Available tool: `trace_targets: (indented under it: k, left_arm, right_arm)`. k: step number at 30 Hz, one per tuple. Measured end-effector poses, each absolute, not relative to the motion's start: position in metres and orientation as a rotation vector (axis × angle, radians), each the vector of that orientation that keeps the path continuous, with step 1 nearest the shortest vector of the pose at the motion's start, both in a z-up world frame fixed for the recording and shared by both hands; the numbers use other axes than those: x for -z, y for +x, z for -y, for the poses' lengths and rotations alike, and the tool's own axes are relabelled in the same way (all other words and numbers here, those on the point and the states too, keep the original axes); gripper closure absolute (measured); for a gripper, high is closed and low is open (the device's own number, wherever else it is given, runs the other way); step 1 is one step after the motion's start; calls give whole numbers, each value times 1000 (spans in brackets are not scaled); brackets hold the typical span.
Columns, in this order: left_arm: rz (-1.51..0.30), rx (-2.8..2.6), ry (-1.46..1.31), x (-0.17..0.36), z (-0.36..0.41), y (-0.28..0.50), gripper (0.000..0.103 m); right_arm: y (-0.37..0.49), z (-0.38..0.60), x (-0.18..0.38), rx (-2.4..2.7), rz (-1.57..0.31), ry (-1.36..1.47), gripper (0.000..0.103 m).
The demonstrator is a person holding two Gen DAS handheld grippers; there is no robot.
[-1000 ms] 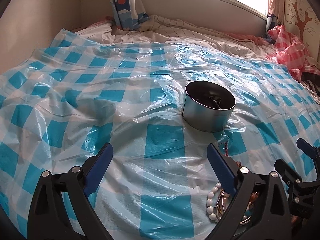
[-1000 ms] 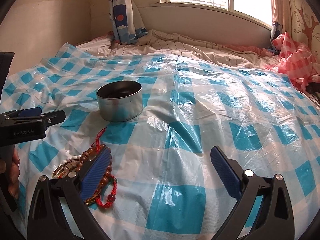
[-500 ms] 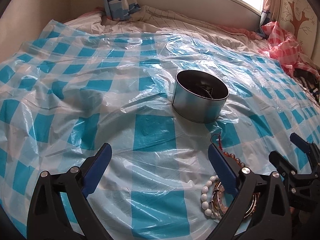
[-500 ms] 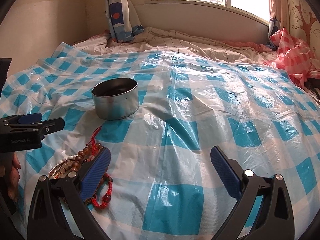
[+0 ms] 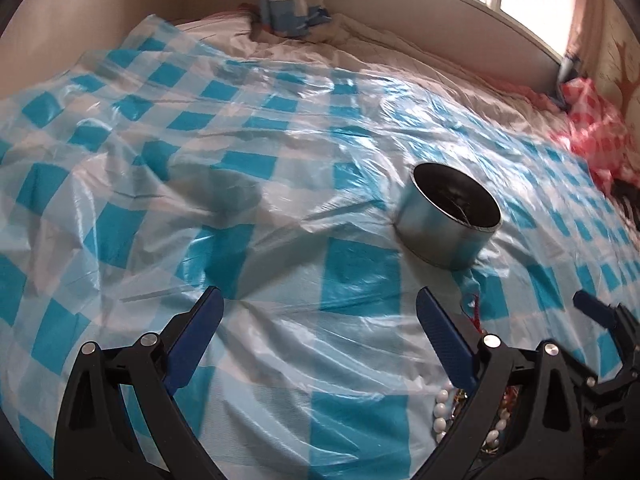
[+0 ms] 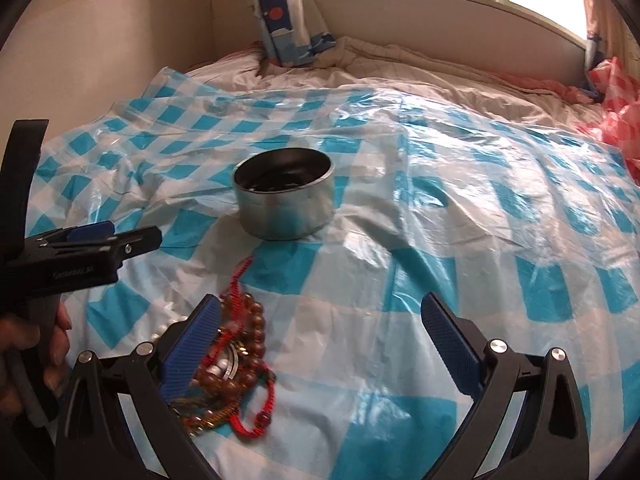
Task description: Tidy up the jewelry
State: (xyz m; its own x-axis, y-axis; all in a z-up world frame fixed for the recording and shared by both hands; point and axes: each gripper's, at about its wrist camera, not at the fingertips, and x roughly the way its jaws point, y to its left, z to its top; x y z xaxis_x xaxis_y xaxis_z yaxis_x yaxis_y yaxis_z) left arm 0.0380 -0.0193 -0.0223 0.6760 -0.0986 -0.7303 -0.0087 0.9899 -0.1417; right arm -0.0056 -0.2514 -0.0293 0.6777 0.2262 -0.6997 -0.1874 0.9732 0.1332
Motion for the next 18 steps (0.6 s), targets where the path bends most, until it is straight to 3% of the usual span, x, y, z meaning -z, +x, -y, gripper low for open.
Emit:
trace_targets:
  k: [4, 6, 8, 9, 11, 12, 18]
  left_arm:
    - [-778, -24, -204, 14, -3, 36, 10]
    - [-766, -22, -208, 12, -4, 37, 10]
    - [-769, -13, -211, 12, -3, 38, 10]
    - [-772, -11, -212, 12, -2, 38, 10]
    - [-774, -5, -218, 12, -1, 39, 10]
    - [-776, 0, -221, 12, -1, 39, 10]
    - [-814, 81, -176, 18, 17, 39, 10]
  right_arm:
    - [18, 208, 27, -368, -857, -30, 10]
    - [28, 187, 32, -402, -903, -84, 27]
    - [39, 175, 44, -412, -977, -95, 58]
    - [43, 174, 49, -412, -1003, -82, 66]
    - [48, 178, 56, -420, -1029, -34, 92]
    - [50, 183, 56, -433, -1029, 8, 97]
    - [41, 233, 38, -420, -948, 228, 98]
